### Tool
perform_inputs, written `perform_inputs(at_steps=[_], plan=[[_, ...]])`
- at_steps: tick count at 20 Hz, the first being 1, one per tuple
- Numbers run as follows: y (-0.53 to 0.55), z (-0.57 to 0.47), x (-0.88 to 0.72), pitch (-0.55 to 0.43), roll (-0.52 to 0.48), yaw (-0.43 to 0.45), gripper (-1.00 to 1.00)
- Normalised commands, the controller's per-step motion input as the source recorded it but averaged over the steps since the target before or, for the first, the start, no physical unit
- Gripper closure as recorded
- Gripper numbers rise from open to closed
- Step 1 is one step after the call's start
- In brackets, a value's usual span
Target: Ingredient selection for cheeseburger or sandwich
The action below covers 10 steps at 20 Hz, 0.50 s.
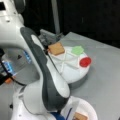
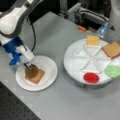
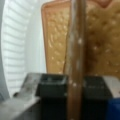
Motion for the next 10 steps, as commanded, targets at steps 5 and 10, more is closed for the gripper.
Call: perform_inputs(at_steps=[5,10], plan=[[-0.14,0.01,0.28,0.084,-0.033,0.191,-1.00],[-0.22,0.03,0.26,0.094,-0.048,0.217,-1.00]])
